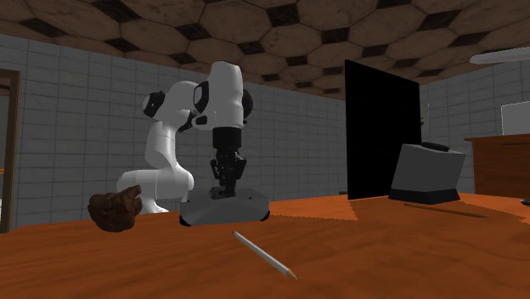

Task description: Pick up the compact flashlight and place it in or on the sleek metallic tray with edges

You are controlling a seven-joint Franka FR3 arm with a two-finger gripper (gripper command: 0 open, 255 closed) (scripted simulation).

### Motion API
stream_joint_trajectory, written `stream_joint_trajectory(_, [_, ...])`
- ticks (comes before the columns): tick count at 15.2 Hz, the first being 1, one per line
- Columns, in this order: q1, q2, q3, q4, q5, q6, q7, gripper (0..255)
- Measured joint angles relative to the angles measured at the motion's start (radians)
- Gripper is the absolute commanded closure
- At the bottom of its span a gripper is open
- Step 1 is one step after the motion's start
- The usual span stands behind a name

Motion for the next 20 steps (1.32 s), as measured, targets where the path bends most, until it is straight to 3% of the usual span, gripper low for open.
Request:
stream_joint_trajectory(2, [0.0, 0.0, 0.0, 0.0, 0.0, 0.0, 0.0, 255])
stream_joint_trajectory(3, [0.0, 0.0, 0.0, 0.0, 0.0, 0.0, 0.0, 0])
stream_joint_trajectory(9, [0.0, 0.0, 0.0, 0.0, 0.0, 0.0, 0.0, 0])
stream_joint_trajectory(14, [-0.005, -0.014, -0.024, 0.103, -0.015, -0.116, 0.003, 0])
stream_joint_trajectory(20, [-0.007, -0.01, -0.026, 0.117, -0.018, -0.128, 0.004, 0])
